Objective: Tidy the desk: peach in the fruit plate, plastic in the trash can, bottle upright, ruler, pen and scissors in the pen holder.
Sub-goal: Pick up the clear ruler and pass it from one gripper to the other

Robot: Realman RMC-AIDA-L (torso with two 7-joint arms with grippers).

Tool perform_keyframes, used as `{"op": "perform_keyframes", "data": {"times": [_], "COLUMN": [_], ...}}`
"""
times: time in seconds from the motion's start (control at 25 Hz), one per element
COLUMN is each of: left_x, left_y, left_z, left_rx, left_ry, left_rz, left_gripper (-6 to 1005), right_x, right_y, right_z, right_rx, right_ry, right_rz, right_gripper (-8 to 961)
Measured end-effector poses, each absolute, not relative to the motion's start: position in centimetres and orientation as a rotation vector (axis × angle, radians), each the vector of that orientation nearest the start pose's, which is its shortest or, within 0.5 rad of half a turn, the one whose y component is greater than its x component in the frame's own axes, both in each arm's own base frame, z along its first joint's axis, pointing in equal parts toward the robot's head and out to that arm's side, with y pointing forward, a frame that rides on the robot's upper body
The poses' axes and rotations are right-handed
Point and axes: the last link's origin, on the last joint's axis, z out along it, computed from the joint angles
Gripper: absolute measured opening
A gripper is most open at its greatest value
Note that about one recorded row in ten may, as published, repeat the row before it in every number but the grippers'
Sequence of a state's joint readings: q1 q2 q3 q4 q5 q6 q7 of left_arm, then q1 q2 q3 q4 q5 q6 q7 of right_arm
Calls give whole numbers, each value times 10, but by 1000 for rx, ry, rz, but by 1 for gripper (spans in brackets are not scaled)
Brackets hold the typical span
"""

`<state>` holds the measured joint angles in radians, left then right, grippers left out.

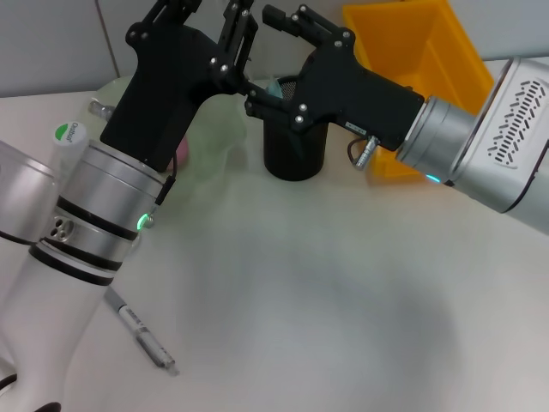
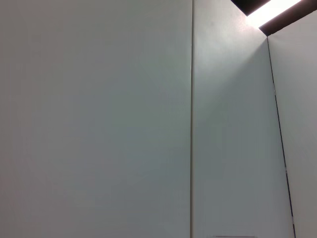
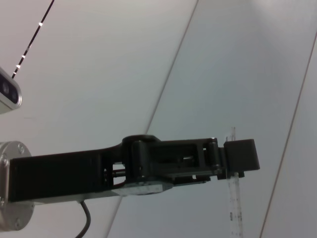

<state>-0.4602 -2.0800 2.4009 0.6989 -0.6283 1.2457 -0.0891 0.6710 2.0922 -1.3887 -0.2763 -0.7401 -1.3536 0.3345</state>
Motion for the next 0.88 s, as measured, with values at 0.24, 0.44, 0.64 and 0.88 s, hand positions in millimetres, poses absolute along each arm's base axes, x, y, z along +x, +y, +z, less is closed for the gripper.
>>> {"op": "perform_keyframes", "data": {"times": [0.24,0.44,0.64,0.88], "left_x": [-141,-140,-140,-140], "left_y": [322,319,318,318], "left_z": [-59,-60,-61,-62], "left_rx": [-1812,-1815,-1815,-1822], "left_ry": [-222,-196,-192,-188], "left_rz": [-1352,-1344,-1341,-1339], "left_gripper": [398,398,398,398], "right_x": [172,173,172,172], "right_y": [371,371,371,370], "right_z": [-44,-44,-44,-44], "right_rx": [-2195,-2195,-2196,-2197], "right_ry": [-244,-243,-244,-248], "right_rz": [1017,1016,1017,1022], "right_gripper": [788,773,707,590]}}
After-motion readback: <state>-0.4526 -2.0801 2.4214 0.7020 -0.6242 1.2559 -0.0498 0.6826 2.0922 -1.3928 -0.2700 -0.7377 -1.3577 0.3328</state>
